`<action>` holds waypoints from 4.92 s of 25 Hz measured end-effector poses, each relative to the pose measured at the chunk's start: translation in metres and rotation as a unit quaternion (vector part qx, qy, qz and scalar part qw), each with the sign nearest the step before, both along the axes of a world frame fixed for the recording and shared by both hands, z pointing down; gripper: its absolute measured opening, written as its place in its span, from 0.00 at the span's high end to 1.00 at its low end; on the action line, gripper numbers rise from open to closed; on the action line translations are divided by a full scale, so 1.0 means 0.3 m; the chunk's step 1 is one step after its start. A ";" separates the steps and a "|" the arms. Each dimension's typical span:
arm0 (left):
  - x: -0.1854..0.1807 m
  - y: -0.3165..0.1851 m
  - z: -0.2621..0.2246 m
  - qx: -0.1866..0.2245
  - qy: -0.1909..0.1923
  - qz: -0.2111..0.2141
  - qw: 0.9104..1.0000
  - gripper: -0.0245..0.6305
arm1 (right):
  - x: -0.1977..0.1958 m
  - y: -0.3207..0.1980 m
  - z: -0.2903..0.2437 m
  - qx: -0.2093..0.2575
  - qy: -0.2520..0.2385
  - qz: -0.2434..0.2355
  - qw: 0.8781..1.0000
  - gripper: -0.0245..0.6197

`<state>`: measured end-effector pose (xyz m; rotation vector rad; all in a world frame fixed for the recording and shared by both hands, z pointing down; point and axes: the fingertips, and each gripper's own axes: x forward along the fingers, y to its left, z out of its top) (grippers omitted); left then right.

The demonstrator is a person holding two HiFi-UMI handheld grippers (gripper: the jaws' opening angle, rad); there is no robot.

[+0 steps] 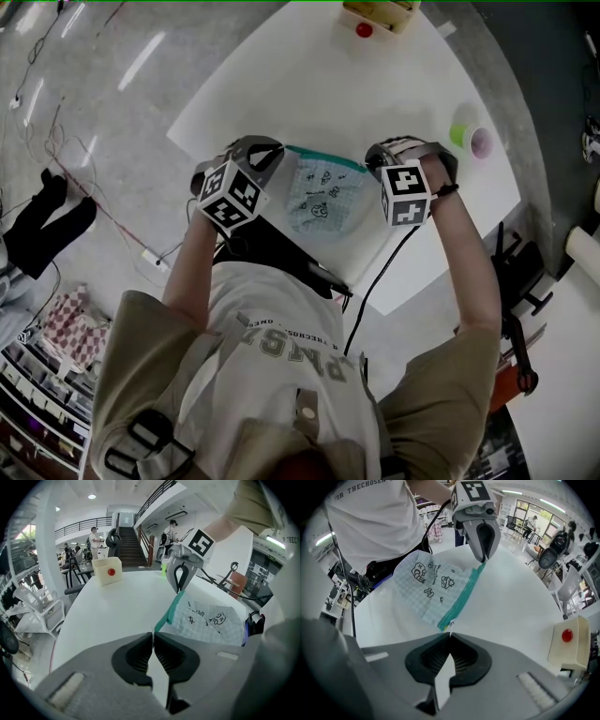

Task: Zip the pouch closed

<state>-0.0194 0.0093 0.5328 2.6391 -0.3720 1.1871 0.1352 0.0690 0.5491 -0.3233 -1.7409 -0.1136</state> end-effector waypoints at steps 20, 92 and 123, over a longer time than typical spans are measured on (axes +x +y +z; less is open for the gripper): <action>-0.003 -0.010 0.040 0.000 -0.022 -0.003 1.000 0.92 | 0.012 -0.010 0.042 0.017 0.017 -0.011 1.000 0.96; 0.006 0.134 -0.543 0.193 0.155 -0.237 0.939 0.68 | -0.048 0.048 -0.772 0.327 -0.407 0.542 0.659 0.82; -0.004 0.211 -0.884 0.323 0.220 -0.272 0.879 0.94 | 0.048 0.234 -0.995 0.411 -0.460 0.596 0.514 0.95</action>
